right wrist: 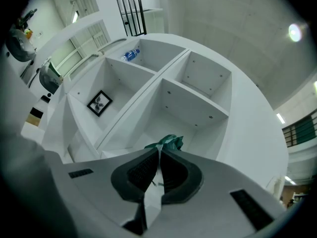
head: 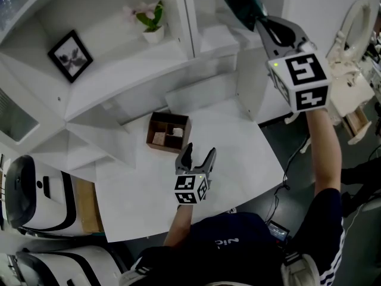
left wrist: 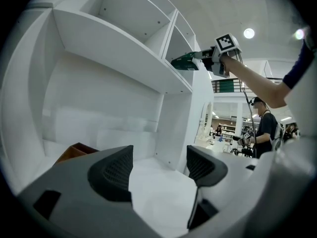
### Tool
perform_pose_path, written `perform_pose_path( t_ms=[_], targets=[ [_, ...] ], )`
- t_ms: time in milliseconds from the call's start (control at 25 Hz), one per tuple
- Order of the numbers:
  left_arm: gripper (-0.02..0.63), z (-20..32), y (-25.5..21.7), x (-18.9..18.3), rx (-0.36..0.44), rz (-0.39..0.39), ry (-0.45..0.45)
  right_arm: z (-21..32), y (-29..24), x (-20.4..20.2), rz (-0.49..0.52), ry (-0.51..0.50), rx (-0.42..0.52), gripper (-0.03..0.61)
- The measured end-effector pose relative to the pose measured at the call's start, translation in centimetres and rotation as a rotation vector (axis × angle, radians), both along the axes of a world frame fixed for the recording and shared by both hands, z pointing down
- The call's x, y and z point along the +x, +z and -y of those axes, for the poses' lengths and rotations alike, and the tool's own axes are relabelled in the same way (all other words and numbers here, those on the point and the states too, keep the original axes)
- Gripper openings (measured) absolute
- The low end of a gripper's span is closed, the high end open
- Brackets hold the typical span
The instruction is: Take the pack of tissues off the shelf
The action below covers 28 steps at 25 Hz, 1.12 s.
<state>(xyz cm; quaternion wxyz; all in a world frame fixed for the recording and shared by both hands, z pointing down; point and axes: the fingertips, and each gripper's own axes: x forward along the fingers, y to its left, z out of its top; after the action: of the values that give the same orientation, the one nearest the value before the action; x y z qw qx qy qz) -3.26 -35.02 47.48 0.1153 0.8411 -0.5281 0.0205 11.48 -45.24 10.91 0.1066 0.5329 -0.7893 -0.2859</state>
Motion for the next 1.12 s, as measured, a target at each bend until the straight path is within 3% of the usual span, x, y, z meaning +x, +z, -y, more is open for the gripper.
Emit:
perform_pose_path(
  t_ms=[520, 920, 1120],
  targets=[
    [0.335, -0.8, 0.2, 1.2, -0.004, -0.007, 0.035, -6.2, 2.7, 2.7, 0.038, 0.013, 0.031, 0.014],
    [0.335, -1.0, 0.6, 2.3, -0.009, -0.011, 0.052, -9.4, 6.7, 3.6, -0.011, 0.025, 0.083, 0.014],
    [0.336, -0.9, 0.6, 2.3, -0.009, -0.017, 0.047, -10.7, 9.2, 4.2, 0.063, 0.022, 0.042, 0.014]
  ],
)
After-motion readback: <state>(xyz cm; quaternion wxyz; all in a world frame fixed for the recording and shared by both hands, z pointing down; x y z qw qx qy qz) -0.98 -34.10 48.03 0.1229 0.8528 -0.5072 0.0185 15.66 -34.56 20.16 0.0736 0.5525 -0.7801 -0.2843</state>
